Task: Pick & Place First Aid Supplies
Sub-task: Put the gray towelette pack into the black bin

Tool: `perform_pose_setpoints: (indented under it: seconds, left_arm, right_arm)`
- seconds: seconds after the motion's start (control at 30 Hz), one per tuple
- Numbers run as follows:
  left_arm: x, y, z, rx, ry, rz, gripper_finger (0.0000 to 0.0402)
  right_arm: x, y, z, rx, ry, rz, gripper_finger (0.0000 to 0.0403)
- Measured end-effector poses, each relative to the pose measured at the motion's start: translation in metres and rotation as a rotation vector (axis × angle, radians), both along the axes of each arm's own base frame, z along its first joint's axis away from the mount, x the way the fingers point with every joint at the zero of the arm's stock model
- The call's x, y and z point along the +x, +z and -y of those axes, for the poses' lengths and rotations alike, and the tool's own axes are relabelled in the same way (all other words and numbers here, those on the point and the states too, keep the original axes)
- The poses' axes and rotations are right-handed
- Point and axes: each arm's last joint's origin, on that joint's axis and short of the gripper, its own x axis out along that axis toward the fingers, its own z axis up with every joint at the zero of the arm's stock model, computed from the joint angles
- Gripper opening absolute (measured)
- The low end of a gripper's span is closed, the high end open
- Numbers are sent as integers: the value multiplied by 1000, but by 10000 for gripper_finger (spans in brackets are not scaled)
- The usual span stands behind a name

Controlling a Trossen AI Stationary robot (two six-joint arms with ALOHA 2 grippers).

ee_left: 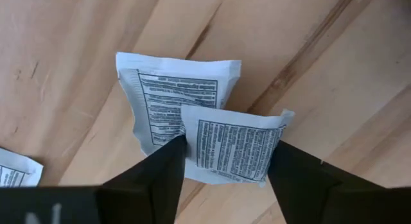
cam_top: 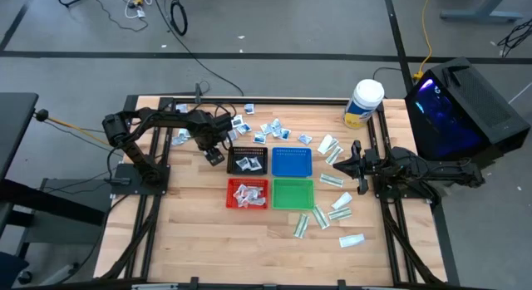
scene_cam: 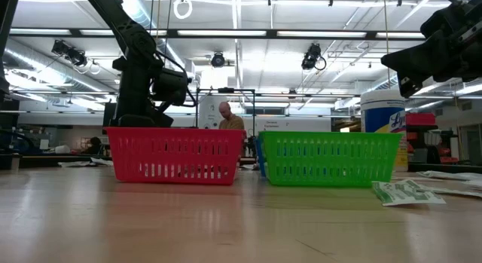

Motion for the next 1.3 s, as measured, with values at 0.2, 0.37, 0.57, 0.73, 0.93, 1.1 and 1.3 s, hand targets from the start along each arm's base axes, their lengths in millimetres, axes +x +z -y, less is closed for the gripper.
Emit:
perform_pose_setpoints:
  seconds: [0.2, 0.37, 0.57, 0.73, 0.93, 1.1, 1.3]
  left_arm:
    - [0, 0, 0, -2, -1, -2, 202]
    - [2, 4, -1, -22, 1, 4, 207]
    - [7, 12, -4, -23, 2, 3, 208]
    - [7, 14, -3, -40, 2, -7, 208]
    - [6, 15, 1, -57, -2, -33, 208]
    - [7, 18, 7, -61, -6, -36, 208]
    - [6, 34, 13, -30, -25, 20, 208]
  right_arm:
    - [0, 0, 0, 0, 0, 0, 18]
    - [0, 0, 0, 0, 0, 0, 18]
    - [0, 0, 0, 0, 0, 0, 18]
    - [0, 0, 0, 0, 0, 0, 18]
    - [0, 0, 0, 0, 0, 0, 18]
    - [0, 0, 0, 0, 0, 0, 18]
    - [0, 0, 0, 0, 0, 0, 18]
